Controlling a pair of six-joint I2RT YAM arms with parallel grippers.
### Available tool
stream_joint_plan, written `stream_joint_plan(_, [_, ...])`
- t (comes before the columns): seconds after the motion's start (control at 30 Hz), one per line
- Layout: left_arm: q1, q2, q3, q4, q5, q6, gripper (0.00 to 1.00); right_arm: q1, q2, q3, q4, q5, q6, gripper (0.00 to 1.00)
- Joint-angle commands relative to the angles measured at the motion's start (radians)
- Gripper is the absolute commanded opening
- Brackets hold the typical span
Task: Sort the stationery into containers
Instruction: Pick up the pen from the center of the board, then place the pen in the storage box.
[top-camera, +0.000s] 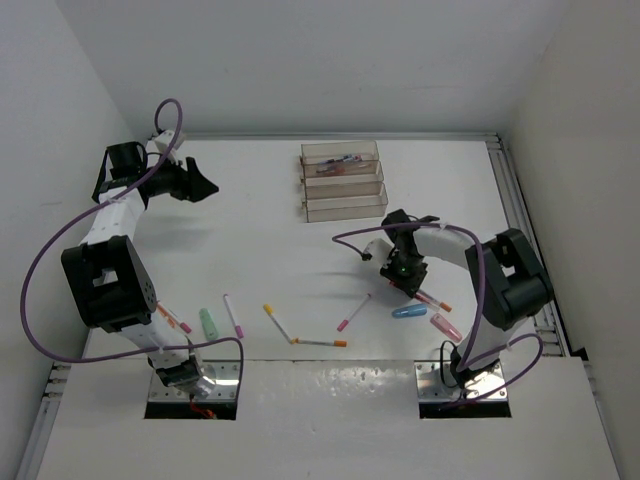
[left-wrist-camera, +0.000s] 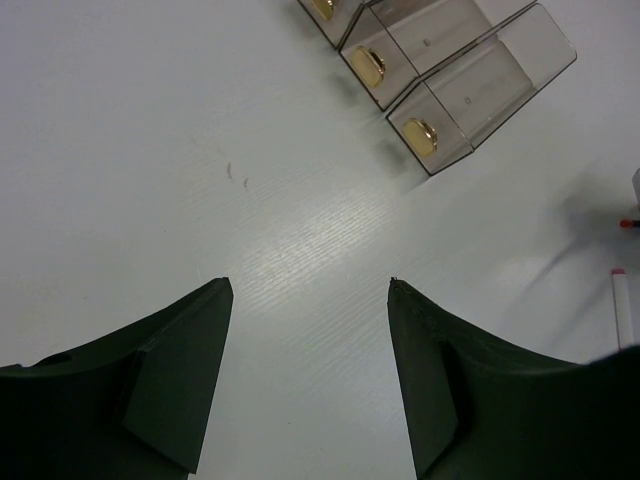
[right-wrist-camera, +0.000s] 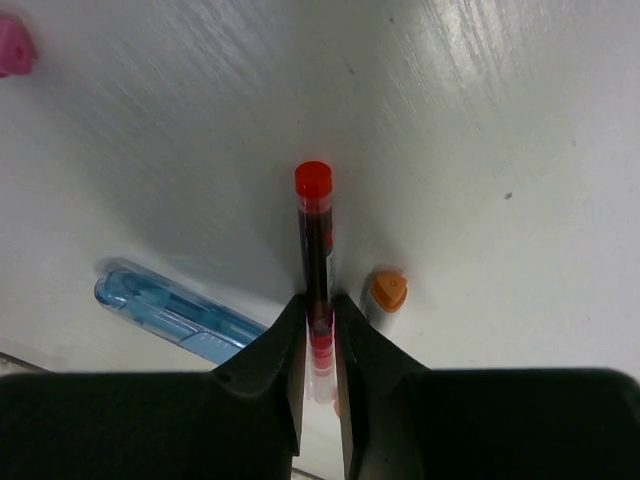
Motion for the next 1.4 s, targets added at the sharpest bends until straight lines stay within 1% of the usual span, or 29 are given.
stream_joint_plan(0.0, [-0.008,-0.042,0.005,0.0,0.007,0.031,0.69,0.009,0.031,0.012,0.038,-0.015,-0.013,0.16])
stream_joint_plan(0.07, [-0.008,-0.042,0.005,0.002,0.007,0.028,0.7,0.023,0.038,0.024,0.038,-0.015,-0.012,0.13])
stream_joint_plan(0.17, [-0.008,-0.045,0.007,-0.001,0.007,0.028,0.7,0.039,0.031,0.082,0.003,-0.029,0.005,0.03])
stream_joint_plan(0.23, [-0.008,-0.048,0.007,-0.001,-0.004,0.029,0.69,0.044,0.009,0.177,-0.041,-0.051,0.048,0.0])
stream_joint_plan(0.27, [-0.008,-0.048,0.007,-0.001,-0.007,0.031,0.69,0.049,0.002,0.223,-0.099,-0.088,0.066,0.0])
stream_joint_plan(0.3, [-0.008,-0.051,0.007,-0.001,-0.012,0.029,0.69,0.053,-0.004,0.321,-0.133,-0.107,0.085,0.0])
stream_joint_plan(0.37, [-0.007,-0.049,0.007,0.0,-0.012,0.026,0.69,0.059,-0.008,0.438,-0.227,-0.176,0.129,0.0])
stream_joint_plan(0.4, [-0.008,-0.049,0.005,0.003,-0.004,0.015,0.69,0.058,-0.005,0.565,-0.254,-0.202,0.145,0.0])
stream_joint_plan(0.47, [-0.008,-0.046,0.002,0.026,0.011,0.0,0.69,0.043,0.008,0.726,-0.275,-0.29,0.229,0.0])
stream_joint_plan(0.5, [-0.008,-0.045,0.0,0.039,0.017,-0.027,0.69,0.031,0.009,0.76,-0.244,-0.32,0.279,0.0])
stream_joint_plan(0.53, [-0.008,-0.043,0.0,0.069,0.023,-0.046,0.69,0.02,0.009,0.787,-0.205,-0.344,0.41,0.0])
stream_joint_plan(0.6, [-0.008,-0.036,-0.001,0.101,0.033,-0.101,0.69,-0.017,0.015,0.799,-0.009,-0.4,0.584,0.0])
stream_joint_plan(0.63, [-0.01,-0.034,0.0,0.126,0.033,-0.118,0.69,-0.026,0.018,0.793,0.138,-0.407,0.754,0.0])
stream_joint_plan(0.7, [-0.017,-0.026,0.011,0.122,0.019,-0.114,0.69,-0.048,0.038,0.756,0.319,-0.409,0.928,0.0])
stream_joint_plan(0.73, [-0.026,-0.028,0.017,0.112,0.008,-0.098,0.69,-0.051,0.044,0.727,0.418,-0.401,1.12,0.0])
stream_joint_plan(0.77, [-0.03,-0.026,0.022,0.1,-0.01,-0.088,0.69,-0.051,0.058,0.662,0.662,-0.395,1.211,0.0])
stream_joint_plan(0.8, [-0.033,-0.028,0.033,0.079,-0.015,-0.068,0.69,-0.049,0.069,0.638,0.784,-0.334,1.366,0.0])
stream_joint_plan(0.83, [-0.031,-0.029,0.036,0.069,-0.018,-0.063,0.69,-0.046,0.086,0.621,0.958,-0.291,1.416,0.0])
stream_joint_plan(0.87, [-0.031,-0.029,0.04,0.059,-0.022,-0.058,0.69,-0.039,0.106,0.63,1.003,-0.244,1.465,0.0])
stream_joint_plan(0.9, [-0.033,-0.029,0.048,0.03,-0.03,-0.045,0.69,-0.037,0.17,0.668,1.002,-0.143,1.557,0.0])
stream_joint_plan(0.93, [-0.03,-0.028,0.06,0.014,-0.038,-0.043,0.69,-0.031,0.205,0.72,0.926,-0.097,1.602,0.0])
stream_joint_plan(0.97, [-0.03,-0.025,0.069,-0.001,-0.042,-0.04,0.69,-0.028,0.236,0.798,0.905,-0.052,1.64,0.0])
stream_joint_plan(1.0, [-0.03,-0.025,0.079,-0.038,-0.041,-0.023,0.69,-0.025,0.288,0.826,0.894,-0.012,1.672,0.0])
stream_joint_plan(1.07, [-0.03,-0.026,0.097,-0.072,-0.05,0.003,0.69,-0.016,0.33,0.892,0.851,0.111,1.726,0.0])
stream_joint_plan(1.1, [-0.03,-0.032,0.099,-0.096,-0.055,0.011,0.69,-0.013,0.351,0.903,0.831,0.157,1.798,0.0])
stream_joint_plan(1.13, [-0.028,-0.042,0.102,-0.113,-0.061,0.017,0.69,-0.011,0.386,0.908,0.813,0.218,1.826,0.0])
stream_joint_plan(1.2, [-0.028,-0.049,0.106,-0.171,-0.072,0.058,0.69,-0.014,0.42,0.928,0.79,0.246,1.892,0.0])
stream_joint_plan(1.27, [-0.028,-0.066,0.109,-0.214,-0.085,0.104,0.69,-0.022,0.474,0.958,0.77,0.267,1.91,0.0])
stream_joint_plan(1.37, [-0.025,-0.094,0.091,-0.247,-0.11,0.12,0.69,-0.031,0.531,0.991,0.771,0.342,1.927,0.0])
